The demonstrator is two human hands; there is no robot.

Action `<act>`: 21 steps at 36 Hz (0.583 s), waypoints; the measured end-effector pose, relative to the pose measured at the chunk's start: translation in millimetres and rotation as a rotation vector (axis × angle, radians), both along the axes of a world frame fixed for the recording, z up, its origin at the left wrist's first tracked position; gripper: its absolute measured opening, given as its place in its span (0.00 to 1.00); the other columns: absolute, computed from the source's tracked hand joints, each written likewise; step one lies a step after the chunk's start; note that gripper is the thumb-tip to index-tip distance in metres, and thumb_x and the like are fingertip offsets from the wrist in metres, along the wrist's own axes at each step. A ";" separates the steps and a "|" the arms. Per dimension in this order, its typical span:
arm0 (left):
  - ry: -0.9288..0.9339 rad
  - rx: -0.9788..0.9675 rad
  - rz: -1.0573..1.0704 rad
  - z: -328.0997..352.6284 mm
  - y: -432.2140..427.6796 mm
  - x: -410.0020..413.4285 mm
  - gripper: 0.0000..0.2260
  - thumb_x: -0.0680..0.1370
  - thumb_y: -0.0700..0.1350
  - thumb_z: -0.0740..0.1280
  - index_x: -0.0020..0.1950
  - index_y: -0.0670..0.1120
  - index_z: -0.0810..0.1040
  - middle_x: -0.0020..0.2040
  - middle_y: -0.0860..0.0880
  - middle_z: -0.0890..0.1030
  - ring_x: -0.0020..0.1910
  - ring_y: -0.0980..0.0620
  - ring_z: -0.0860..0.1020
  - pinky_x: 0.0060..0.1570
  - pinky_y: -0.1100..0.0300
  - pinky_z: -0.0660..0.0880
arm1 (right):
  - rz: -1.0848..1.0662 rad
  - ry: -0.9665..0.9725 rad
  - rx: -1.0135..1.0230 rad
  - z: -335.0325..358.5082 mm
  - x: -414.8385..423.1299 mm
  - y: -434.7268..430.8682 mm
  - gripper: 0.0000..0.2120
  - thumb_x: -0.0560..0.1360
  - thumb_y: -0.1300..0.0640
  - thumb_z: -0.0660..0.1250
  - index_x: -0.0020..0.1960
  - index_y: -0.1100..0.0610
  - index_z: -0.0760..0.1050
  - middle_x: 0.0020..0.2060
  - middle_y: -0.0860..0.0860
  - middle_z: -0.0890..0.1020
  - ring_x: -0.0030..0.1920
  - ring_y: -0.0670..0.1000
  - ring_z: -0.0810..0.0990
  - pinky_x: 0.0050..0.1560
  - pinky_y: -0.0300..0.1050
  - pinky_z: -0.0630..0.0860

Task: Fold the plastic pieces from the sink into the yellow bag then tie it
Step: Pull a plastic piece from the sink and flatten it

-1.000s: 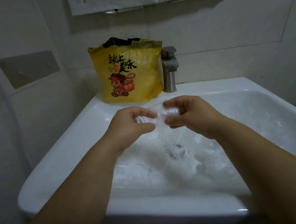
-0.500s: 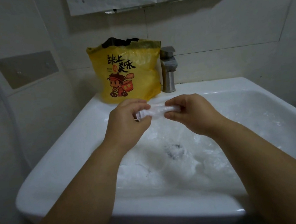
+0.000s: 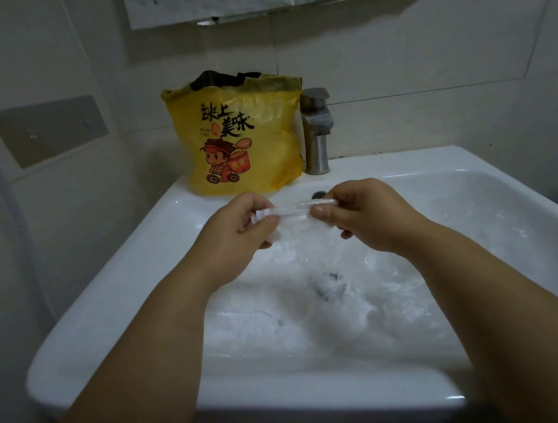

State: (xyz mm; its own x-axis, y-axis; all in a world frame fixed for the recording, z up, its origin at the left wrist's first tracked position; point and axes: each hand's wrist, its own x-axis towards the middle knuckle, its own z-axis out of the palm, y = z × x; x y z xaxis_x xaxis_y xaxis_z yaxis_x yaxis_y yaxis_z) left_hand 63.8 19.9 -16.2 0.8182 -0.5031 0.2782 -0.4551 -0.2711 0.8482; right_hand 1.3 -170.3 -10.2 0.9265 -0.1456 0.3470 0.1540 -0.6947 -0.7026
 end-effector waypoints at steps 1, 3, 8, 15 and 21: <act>0.052 -0.059 -0.013 1.6 -0.1 -0.5 0.04 0.79 0.41 0.67 0.47 0.49 0.77 0.44 0.50 0.80 0.43 0.53 0.81 0.46 0.63 0.80 | 0.013 0.008 0.031 0.6 -0.2 -0.5 0.11 0.75 0.50 0.68 0.41 0.57 0.79 0.33 0.53 0.80 0.31 0.45 0.78 0.37 0.41 0.77; 0.147 -0.186 -0.006 5.5 -0.3 -0.5 0.05 0.77 0.38 0.68 0.48 0.48 0.79 0.43 0.48 0.81 0.38 0.56 0.82 0.41 0.64 0.80 | 0.031 0.042 0.108 2.4 -1.0 -0.9 0.09 0.75 0.51 0.68 0.42 0.56 0.79 0.33 0.50 0.80 0.29 0.43 0.77 0.35 0.37 0.77; 0.354 -0.495 0.039 9.6 -4.5 2.0 0.03 0.75 0.35 0.69 0.45 0.43 0.78 0.36 0.50 0.79 0.33 0.59 0.78 0.35 0.68 0.76 | 0.122 0.154 0.300 6.5 -4.9 3.7 0.08 0.76 0.53 0.67 0.42 0.56 0.79 0.33 0.51 0.80 0.33 0.47 0.78 0.38 0.39 0.80; 0.617 -0.636 -0.219 6.7 -16.1 -0.2 0.33 0.64 0.56 0.78 0.63 0.43 0.74 0.58 0.41 0.81 0.59 0.44 0.79 0.59 0.52 0.76 | 0.145 0.101 0.631 3.5 -1.0 34.6 0.11 0.79 0.58 0.63 0.47 0.66 0.78 0.32 0.53 0.77 0.31 0.47 0.74 0.35 0.39 0.76; 0.552 -0.385 -0.133 1.3 -31.4 -14.1 0.14 0.81 0.50 0.60 0.49 0.45 0.82 0.45 0.44 0.82 0.39 0.52 0.79 0.40 0.58 0.77 | 0.170 0.095 0.570 -4.5 0.5 53.0 0.10 0.80 0.58 0.63 0.47 0.63 0.79 0.33 0.54 0.79 0.33 0.49 0.76 0.33 0.39 0.75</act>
State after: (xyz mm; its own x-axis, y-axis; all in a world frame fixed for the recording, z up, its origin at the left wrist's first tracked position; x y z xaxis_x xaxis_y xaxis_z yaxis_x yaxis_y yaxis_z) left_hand 49.7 -11.4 -14.9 0.8296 -0.5581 0.0176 0.0627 0.1245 0.9902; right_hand 1.9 -117.3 -14.6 0.9761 -0.1319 0.1726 0.1484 -0.1752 -0.9733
